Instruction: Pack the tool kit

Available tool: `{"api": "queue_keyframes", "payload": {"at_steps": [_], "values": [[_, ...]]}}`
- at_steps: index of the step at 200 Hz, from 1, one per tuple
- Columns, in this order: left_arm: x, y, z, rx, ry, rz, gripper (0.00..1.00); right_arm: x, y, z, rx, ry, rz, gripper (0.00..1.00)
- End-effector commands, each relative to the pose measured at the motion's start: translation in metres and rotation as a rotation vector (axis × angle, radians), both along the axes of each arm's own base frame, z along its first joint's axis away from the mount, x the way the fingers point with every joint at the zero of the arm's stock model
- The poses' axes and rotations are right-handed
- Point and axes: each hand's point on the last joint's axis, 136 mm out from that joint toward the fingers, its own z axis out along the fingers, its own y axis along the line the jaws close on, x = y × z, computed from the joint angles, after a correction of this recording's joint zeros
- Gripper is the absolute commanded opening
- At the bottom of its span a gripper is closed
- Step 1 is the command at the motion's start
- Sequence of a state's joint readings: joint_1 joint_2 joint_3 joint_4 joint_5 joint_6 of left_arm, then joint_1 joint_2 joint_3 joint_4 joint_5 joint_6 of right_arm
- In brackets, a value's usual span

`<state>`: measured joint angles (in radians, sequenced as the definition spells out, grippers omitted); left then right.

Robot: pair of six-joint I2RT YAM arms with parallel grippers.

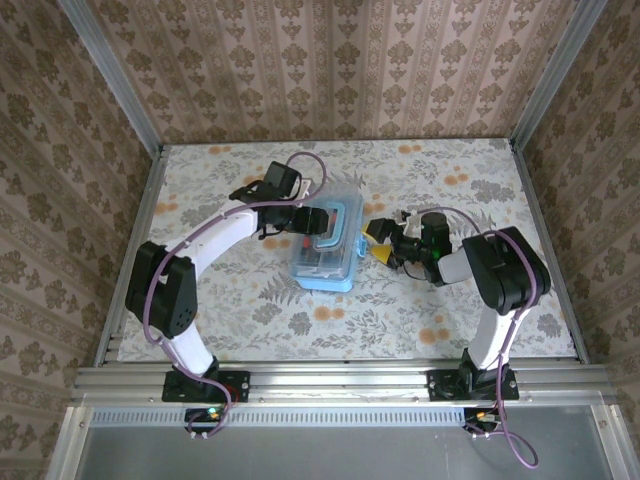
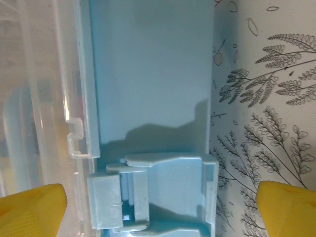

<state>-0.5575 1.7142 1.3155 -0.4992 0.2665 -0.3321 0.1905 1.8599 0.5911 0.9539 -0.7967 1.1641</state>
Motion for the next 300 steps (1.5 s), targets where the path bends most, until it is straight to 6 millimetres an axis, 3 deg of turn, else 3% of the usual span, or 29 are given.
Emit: {"api": "queue_keyframes", "payload": {"at_steps": [1, 300], "values": [[-0.026, 0.03, -0.058, 0.144, 0.15, -0.019, 0.6, 0.003, 0.003, 0.012, 0.089, -0.04, 0.0, 1.0], [-0.024, 0.029, -0.052, 0.116, 0.138, -0.006, 0.57, -0.006, 0.015, 0.016, 0.119, -0.039, 0.036, 1.0]]}}
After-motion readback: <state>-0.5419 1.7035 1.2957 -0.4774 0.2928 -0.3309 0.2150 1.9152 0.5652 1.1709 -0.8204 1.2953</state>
